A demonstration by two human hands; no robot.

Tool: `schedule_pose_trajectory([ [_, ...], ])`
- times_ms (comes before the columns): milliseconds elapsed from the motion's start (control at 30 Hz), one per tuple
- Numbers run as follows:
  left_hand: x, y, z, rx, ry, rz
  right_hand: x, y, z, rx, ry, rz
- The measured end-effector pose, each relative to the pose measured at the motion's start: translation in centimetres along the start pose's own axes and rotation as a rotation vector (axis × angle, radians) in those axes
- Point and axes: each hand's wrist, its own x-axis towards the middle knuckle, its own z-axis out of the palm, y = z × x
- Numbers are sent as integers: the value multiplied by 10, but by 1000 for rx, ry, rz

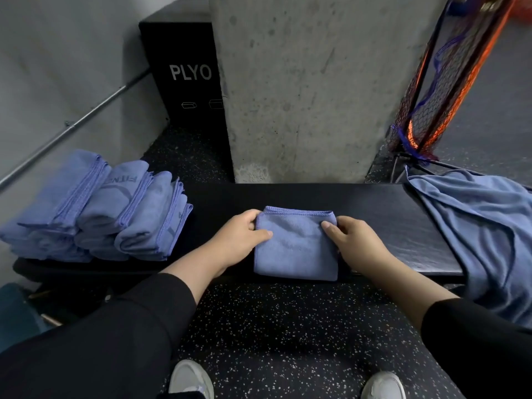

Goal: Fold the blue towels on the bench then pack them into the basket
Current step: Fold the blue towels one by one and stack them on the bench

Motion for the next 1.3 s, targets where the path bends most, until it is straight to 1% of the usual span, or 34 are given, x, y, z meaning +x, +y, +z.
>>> schedule_pose_trajectory([
  [67, 12, -1, 3, -6, 26, -10, 10, 1, 1, -36, 31, 17],
  [100, 18, -2, 4, 30, 48, -21, 16, 1, 2, -69, 46, 26],
  [167, 30, -7, 6, 259, 120, -17, 26, 5, 5, -167, 61, 51],
  [233, 35, -9, 8, 496, 243, 52, 34, 13, 8, -262, 94, 81],
  [300, 34, -10, 12, 585, 323, 198, 36, 20, 11, -311, 182, 90],
  [333, 34, -11, 14, 627, 317, 281, 35, 22, 12, -328, 230, 67],
  [400, 32, -15, 18, 725, 236, 393, 33, 20, 12, -386, 299, -47],
  [467, 29, -17, 23, 826, 107, 411, 27, 12, 14, -421, 321, -218],
  [533, 28, -21, 27, 926, -9, 367, 18, 6, 19, -381, 269, -375],
  [567, 28, -23, 29, 970, -48, 337, 14, 6, 23, -390, 218, -443],
  [600, 27, -23, 31, 1002, -74, 313, 10, 9, 27, -428, 130, -475],
  [633, 28, -24, 32, 1024, -93, 294, 7, 11, 30, -479, 12, -455],
  [700, 27, -24, 32, 1035, -128, 265, 4, 20, 33, -565, -222, -329],
  [733, 25, -24, 32, 1032, -146, 253, 5, 24, 31, -600, -286, -290],
  [767, 24, -25, 31, 1028, -164, 240, 5, 28, 30, -626, -311, -273],
  [900, 21, -32, 24, 986, -212, 190, 6, 32, 24, -650, -317, -263],
  [1033, 18, -35, 20, 991, -202, 187, 7, 37, 23, -622, -318, -283],
  [1100, 15, -36, 18, 1008, -148, 228, 6, 38, 19, -549, -258, -331],
  [1167, 11, -37, 15, 1023, -78, 320, 1, 41, 14, -480, -158, -457],
  [1200, 8, -37, 14, 1020, -61, 365, -2, 44, 12, -477, -136, -530],
  [1233, 4, -37, 12, 1009, -62, 397, -4, 48, 11, -499, -149, -582],
  [1300, -3, -38, 11, 984, -96, 427, -9, 54, 13, -563, -230, -583],
])
